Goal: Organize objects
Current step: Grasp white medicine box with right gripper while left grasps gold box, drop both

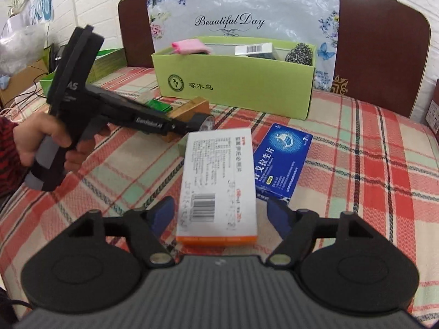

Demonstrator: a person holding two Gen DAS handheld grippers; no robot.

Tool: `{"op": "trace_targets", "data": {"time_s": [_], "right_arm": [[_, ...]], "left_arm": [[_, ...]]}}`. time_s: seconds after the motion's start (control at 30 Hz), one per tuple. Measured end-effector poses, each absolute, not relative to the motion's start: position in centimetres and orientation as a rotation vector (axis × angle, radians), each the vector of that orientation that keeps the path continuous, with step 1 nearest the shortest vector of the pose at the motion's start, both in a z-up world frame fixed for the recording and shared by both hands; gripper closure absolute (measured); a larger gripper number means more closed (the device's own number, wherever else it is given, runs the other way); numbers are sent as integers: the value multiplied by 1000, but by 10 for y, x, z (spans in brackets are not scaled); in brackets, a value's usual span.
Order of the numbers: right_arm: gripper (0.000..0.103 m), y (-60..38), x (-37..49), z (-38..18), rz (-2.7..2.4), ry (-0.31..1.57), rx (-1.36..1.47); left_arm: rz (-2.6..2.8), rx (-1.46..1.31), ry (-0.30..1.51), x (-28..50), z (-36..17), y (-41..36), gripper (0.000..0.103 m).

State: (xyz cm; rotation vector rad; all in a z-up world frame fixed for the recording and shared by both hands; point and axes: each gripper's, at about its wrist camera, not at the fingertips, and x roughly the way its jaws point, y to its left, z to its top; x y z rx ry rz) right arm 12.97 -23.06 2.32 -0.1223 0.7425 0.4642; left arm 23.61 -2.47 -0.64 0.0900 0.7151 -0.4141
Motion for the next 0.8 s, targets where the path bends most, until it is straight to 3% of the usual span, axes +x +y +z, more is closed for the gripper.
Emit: {"op": "trace_targets", "data": {"time_s": [0.3,0.37,0.43,0.63,0.8], "right_arm": [[24,-212,149,6,452,761,-110],[38,-207,147,3,424,757,-146],[38,-207,145,4,409,761,-164],[38,-222,139,45,433,674,-109],[38,-214,179,93,390,531,-99]], "left_arm": [[-444,153,719,207,-5,-31,77],[-451,144,729,211,-6,-32,78],[-460,122,726,208,0,-28,79],[-494,64,606,191,57,-9,79],[-391,31,478,227,116,-5,78]]}}
